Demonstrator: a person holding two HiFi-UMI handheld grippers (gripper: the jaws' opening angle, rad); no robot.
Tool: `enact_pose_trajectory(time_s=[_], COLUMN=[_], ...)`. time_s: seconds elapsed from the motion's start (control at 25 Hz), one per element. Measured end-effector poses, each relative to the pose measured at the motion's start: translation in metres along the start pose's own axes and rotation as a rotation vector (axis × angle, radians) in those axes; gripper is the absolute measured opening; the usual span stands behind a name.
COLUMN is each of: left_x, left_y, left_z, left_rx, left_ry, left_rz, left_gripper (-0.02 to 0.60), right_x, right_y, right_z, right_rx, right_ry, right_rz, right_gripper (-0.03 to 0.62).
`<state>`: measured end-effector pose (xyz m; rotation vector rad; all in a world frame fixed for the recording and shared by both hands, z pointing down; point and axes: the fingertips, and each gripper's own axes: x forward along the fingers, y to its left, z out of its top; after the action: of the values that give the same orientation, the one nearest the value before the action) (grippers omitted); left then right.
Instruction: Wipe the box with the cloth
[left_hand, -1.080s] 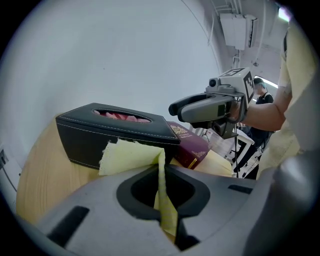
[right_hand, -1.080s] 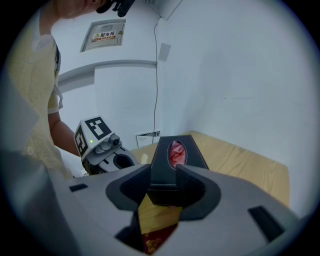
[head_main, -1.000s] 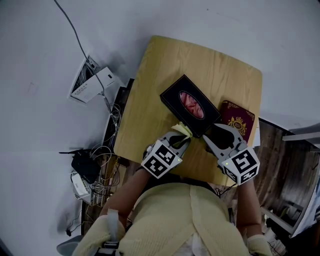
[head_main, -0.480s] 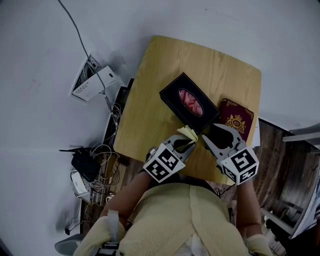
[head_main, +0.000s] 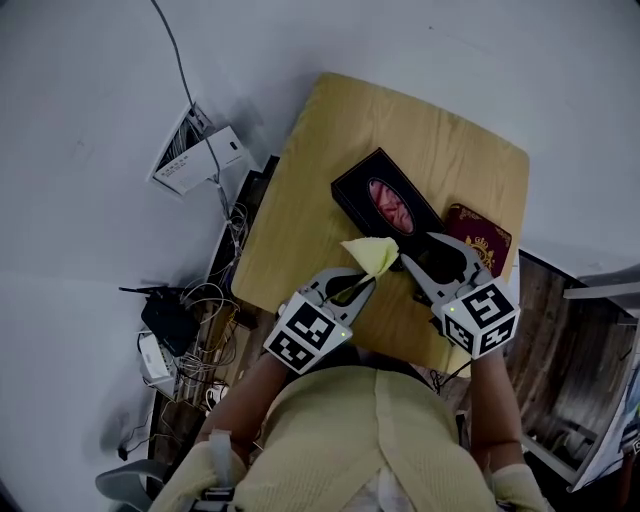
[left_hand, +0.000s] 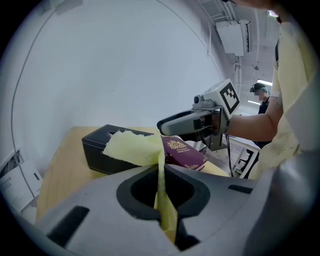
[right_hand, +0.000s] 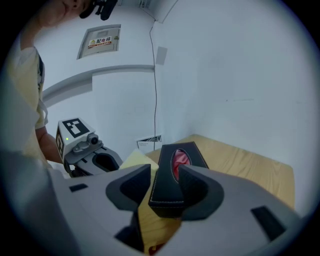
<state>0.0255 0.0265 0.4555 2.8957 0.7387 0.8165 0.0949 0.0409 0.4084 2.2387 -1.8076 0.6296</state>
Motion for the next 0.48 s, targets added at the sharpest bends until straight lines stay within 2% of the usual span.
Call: enact_pose_trajectory(time_s=[0.28, 0.48], left_x=[-0.044, -0.065], left_y=[0.059, 0.088], left_z=[0.007, 0.0], left_rx=[-0.062, -0.111], left_ry=[-0.056, -0.068], left_rz=[0.198, 0.258], left_gripper=[0.029, 0.029], right_x=[0.032, 0.058], right_y=[0.004, 0.007], right_z=[0.014, 0.019], right_rx=[-0.045, -0.067], right_ry=[0.032, 0.078], right_rz=[-0.005, -0.024], right_gripper=[0.178, 0.195])
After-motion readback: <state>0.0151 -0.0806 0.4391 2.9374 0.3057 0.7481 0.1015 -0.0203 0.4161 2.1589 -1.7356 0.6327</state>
